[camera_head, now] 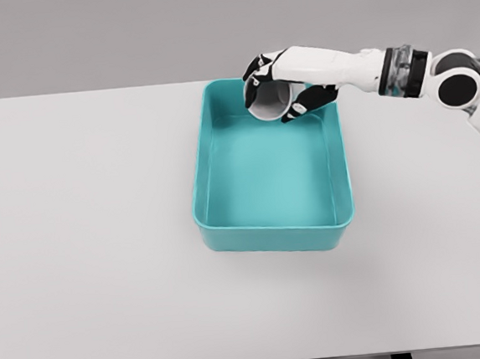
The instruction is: Put the paper cup into the basket with your right arm
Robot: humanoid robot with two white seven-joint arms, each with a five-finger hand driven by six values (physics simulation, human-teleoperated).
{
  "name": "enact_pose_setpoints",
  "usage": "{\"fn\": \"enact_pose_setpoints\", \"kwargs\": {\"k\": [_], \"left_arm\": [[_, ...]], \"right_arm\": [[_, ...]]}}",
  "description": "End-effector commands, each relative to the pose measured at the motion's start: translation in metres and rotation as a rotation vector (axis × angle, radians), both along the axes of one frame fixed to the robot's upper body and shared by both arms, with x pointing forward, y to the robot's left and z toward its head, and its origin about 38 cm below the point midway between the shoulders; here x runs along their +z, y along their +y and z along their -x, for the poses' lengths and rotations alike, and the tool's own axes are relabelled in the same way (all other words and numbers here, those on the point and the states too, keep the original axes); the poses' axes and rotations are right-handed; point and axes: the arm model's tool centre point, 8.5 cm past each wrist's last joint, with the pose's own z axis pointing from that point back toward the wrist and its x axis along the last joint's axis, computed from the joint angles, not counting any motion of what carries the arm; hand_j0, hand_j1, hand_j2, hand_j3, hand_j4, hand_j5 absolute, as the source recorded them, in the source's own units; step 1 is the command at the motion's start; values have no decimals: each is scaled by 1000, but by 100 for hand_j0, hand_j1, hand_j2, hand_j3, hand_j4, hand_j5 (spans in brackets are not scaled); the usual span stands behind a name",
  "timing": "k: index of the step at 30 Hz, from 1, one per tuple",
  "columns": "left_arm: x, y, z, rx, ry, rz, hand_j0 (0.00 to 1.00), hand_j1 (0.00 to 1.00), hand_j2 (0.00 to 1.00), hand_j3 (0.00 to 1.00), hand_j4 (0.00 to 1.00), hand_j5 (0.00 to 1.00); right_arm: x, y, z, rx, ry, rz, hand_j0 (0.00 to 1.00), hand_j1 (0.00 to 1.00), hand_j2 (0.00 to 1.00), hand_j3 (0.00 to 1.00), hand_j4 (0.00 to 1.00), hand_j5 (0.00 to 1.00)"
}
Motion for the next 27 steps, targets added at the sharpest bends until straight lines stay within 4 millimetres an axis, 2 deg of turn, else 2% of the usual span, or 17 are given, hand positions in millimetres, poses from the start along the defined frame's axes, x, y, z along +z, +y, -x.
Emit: {"fn": "enact_pose_setpoints", "kwargs": {"k": [1,4,6,9,15,16,17,18,19,22,23,25,27], "left_arm": [[0,0,0,0,0,1,100,100,100,100,100,100],[0,0,0,0,0,0,100,100,100,100,100,100],[0,0,0,0,0,0,100,100,100,100,100,100],[0,0,0,0,0,0,100,100,100,100,100,100],[0,0,0,0,0,0,100,100,100,100,100,100],[0,0,0,0,0,0,100,100,100,100,100,100],[0,0,0,0,0,0,100,100,100,100,100,100],[0,0,0,0,0,0,100,100,100,100,100,100],[0,0,0,0,0,0,100,100,100,100,100,100],[0,0,0,0,0,0,100,100,100,100,100,100],[0,0,0,0,-1,0,100,100,100,100,100,100],[0,0,0,0,0,0,100,100,100,100,100,100],[0,0,0,0,-1,0,100,100,100,100,100,100]], "right_arm": [[-8,10,6,34,7,21,57,57,57,57,57,57],[-14,14,9,48,13,38,58,58,58,58,58,58],[-17,15,10,58,-5,76,80,80,80,80,80,80],[-20,12,10,58,-4,96,100,100,100,100,100,100],[-1,8,5,48,-44,101,100,100,100,100,100,100],[2,-3,4,28,-50,109,100,100,100,100,100,100],[13,-27,1,-16,-68,126,100,100,100,100,100,100],[20,-35,0,-32,-82,129,100,100,100,100,100,100],[24,-57,0,-75,-88,139,100,100,100,100,100,100],[38,-142,11,-243,-100,186,100,100,100,100,100,100],[35,-163,17,-284,-87,201,100,100,100,100,100,100],[29,-179,24,-315,-66,214,100,100,100,100,100,100],[16,-187,29,-322,-40,240,100,100,100,100,100,100]]}}
